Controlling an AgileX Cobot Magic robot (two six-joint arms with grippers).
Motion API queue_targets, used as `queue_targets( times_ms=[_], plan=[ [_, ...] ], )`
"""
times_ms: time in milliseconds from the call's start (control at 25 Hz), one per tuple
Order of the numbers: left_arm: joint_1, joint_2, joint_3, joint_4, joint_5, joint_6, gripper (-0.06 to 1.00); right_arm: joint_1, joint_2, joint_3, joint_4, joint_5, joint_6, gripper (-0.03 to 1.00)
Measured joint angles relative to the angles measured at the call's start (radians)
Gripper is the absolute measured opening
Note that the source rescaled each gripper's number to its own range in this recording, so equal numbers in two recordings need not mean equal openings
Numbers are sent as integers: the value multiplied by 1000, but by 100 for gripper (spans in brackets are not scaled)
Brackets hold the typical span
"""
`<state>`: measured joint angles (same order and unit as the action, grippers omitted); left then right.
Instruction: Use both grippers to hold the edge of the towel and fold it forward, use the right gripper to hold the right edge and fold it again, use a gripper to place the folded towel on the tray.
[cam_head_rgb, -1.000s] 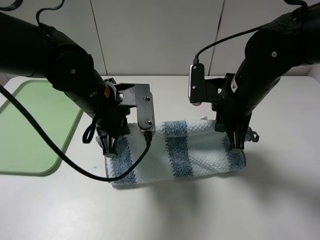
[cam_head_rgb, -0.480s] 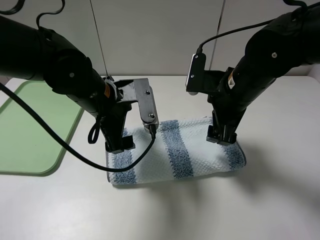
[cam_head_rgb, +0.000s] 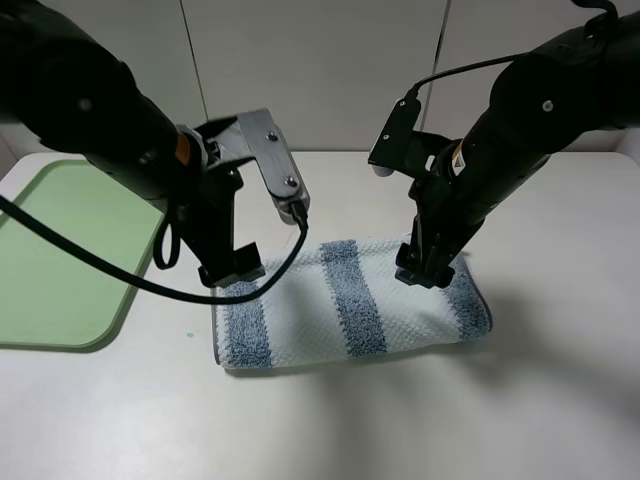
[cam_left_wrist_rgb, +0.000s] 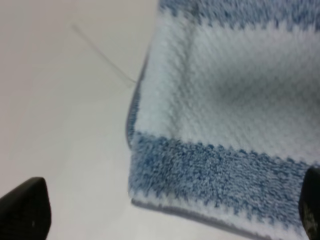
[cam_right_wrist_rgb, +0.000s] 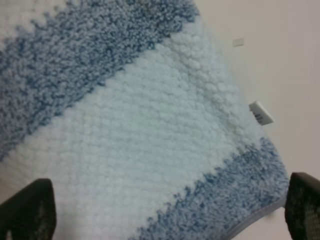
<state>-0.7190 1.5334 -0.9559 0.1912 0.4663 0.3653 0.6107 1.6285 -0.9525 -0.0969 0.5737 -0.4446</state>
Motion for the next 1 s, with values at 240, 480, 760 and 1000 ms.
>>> queue_targets(
  times_ms=[240, 480, 760, 1000],
  plan=[
    [0, -247, 0, 2, 79, -84, 100, 0, 0, 0, 65, 13, 46, 100],
    [0, -499, 0, 3, 213, -204, 100, 0, 0, 0, 88, 85, 120, 100],
    [0, -800, 12, -9, 409, -352, 100, 0, 0, 0, 97, 126, 167, 100],
    [0, -1111, 122, -29, 473, -415, 100, 0, 0, 0, 103, 131, 175, 100]
  ],
)
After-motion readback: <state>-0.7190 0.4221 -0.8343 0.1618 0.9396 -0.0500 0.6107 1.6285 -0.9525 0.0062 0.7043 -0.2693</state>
